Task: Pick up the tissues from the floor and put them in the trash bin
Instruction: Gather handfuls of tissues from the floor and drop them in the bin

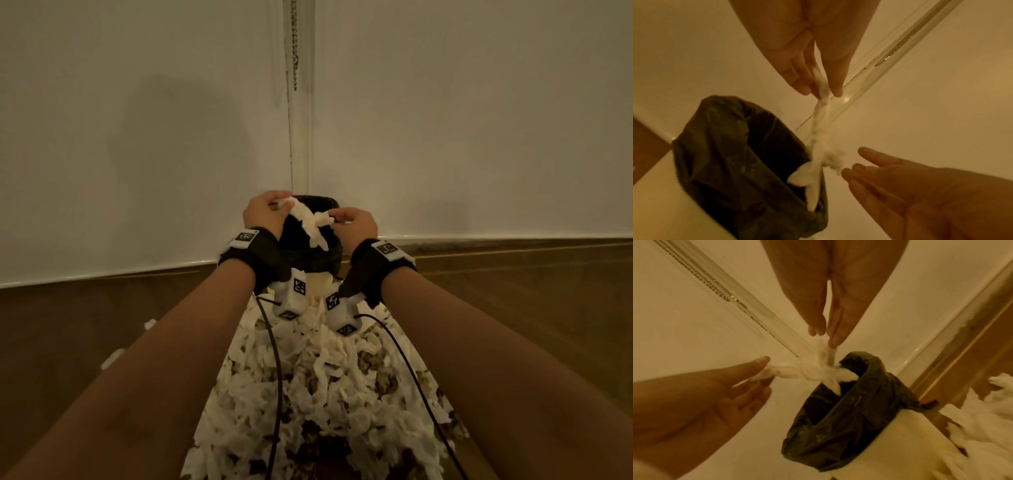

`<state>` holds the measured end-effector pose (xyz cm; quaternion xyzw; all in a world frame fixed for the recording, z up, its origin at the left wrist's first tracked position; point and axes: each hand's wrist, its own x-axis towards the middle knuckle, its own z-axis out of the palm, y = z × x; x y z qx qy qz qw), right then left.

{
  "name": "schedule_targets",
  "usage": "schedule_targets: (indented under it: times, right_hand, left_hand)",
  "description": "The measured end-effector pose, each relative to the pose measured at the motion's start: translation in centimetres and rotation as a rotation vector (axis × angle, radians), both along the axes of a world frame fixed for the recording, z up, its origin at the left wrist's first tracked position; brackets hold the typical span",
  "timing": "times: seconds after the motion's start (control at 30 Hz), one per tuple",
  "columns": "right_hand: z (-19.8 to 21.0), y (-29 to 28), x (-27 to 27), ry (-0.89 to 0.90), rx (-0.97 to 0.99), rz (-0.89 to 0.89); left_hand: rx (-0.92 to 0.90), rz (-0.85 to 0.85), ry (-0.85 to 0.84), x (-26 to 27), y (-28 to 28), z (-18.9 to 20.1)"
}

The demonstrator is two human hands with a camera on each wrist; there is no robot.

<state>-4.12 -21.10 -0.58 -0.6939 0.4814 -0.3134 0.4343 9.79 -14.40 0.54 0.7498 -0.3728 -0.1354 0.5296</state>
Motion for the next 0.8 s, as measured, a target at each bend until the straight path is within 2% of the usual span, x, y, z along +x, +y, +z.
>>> schedule_targets:
  times: [0.1, 0.17, 0.27, 0.33, 0.4, 0.5, 0.67, 0.73, 0.8]
  right_hand:
    - [-0.8, -0.4, -0.9, 0.026, 0.021, 0.084]
    - [-1.3, -0.6, -1.8, 0.021, 0.017, 0.044]
    - [-2.2, -0.4, -3.3, 0.003, 0.055, -0.039]
    - [-3.0, 0.3, -4.3, 0.054, 0.072, -0.048]
    - [-4.1, 1.4, -5.3, 0.123, 0.099, -0.021]
    - [-6.2, 3.1, -6.8, 0.273, 0.137, 0.065]
    - [-8.7, 6.0, -9.0, 0.634, 0.148, 0.284]
    - [-9.5, 7.0, -9.5, 0.785, 0.118, 0.363]
    - [-10.4, 7.7, -9.9, 0.886, 0.103, 0.422]
  left_hand:
    - [0.109, -0.065, -0.003, 0.4, -0.4, -1.2]
    - [0.156, -0.075, -0.029, 0.5, -0.1, -1.7]
    - [0.110, -0.056, -0.052, -0.3, 0.9, -2.3]
    - [0.096, -0.072, -0.096, -1.3, 1.8, -2.9]
    - [0.167, -0.149, -0.109, -2.6, 2.9, -4.1]
    - [0.416, -0.294, -0.160, -4.8, 5.0, -6.8]
    - [0.829, -0.587, -0.370, -9.4, 8.4, -12.2]
    - [0.929, -0.678, -0.458, -10.9, 9.6, -14.1]
    - [0.966, -0.665, -0.550, -12.0, 10.5, -15.7]
